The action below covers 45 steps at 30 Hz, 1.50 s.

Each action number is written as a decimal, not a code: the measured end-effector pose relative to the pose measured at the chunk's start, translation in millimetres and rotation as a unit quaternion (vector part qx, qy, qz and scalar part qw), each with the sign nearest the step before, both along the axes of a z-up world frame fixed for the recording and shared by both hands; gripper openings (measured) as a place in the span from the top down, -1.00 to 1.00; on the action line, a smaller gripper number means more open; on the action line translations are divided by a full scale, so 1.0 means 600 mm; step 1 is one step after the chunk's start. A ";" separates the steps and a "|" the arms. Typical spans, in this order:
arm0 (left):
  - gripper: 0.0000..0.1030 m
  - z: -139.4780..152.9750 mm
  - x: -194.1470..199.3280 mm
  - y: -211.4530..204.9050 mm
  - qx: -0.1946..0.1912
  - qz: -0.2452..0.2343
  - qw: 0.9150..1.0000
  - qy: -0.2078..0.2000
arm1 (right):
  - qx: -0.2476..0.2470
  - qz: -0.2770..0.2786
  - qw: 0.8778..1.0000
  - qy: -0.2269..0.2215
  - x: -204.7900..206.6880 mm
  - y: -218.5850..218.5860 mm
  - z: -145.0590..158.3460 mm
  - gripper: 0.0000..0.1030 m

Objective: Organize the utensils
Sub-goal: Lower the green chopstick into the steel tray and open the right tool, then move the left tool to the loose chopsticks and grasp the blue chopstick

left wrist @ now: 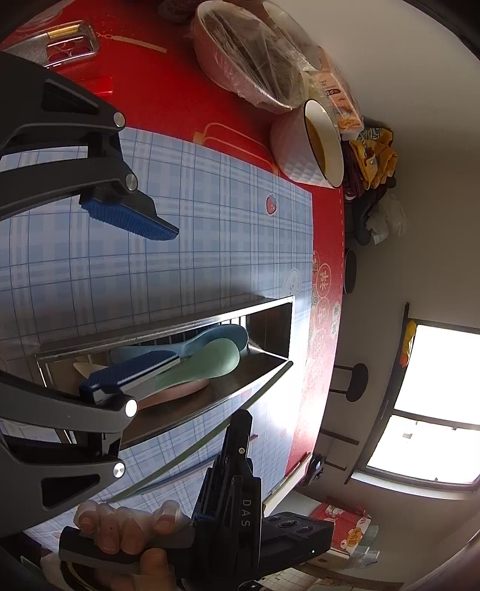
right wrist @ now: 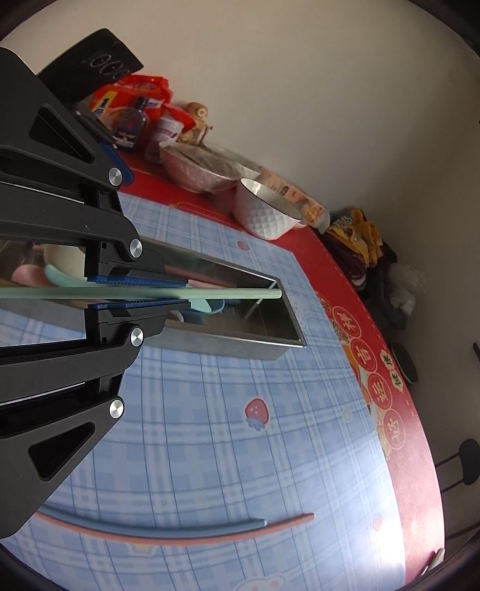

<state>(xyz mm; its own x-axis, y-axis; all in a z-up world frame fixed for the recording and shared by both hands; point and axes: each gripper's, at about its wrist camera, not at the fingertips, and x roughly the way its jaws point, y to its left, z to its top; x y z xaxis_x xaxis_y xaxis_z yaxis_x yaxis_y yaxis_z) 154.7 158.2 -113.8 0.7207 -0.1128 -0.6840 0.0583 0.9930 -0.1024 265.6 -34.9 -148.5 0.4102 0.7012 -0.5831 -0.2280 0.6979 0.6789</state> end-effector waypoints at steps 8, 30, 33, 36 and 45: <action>-0.86 0.013 -0.022 0.031 -0.006 0.007 1.000 -0.022 | -0.012 0.000 0.999 0.049 0.018 0.067 -0.020 0.88; -0.88 0.017 -0.032 0.058 -0.053 0.016 0.998 -0.032 | 0.004 -0.020 0.994 0.108 0.021 0.099 -0.047 0.85; -0.88 0.022 -0.031 0.058 -0.061 0.019 0.997 -0.041 | -0.008 -0.010 0.995 0.104 0.020 0.096 -0.041 0.84; -0.88 0.029 -0.031 0.055 -0.064 0.025 0.997 -0.047 | -0.010 -0.002 0.996 0.083 0.018 0.083 -0.027 0.84; -0.88 0.036 -0.013 0.012 -0.057 0.020 0.998 -0.028 | -0.068 -0.012 0.997 -0.017 0.022 -0.022 0.006 0.84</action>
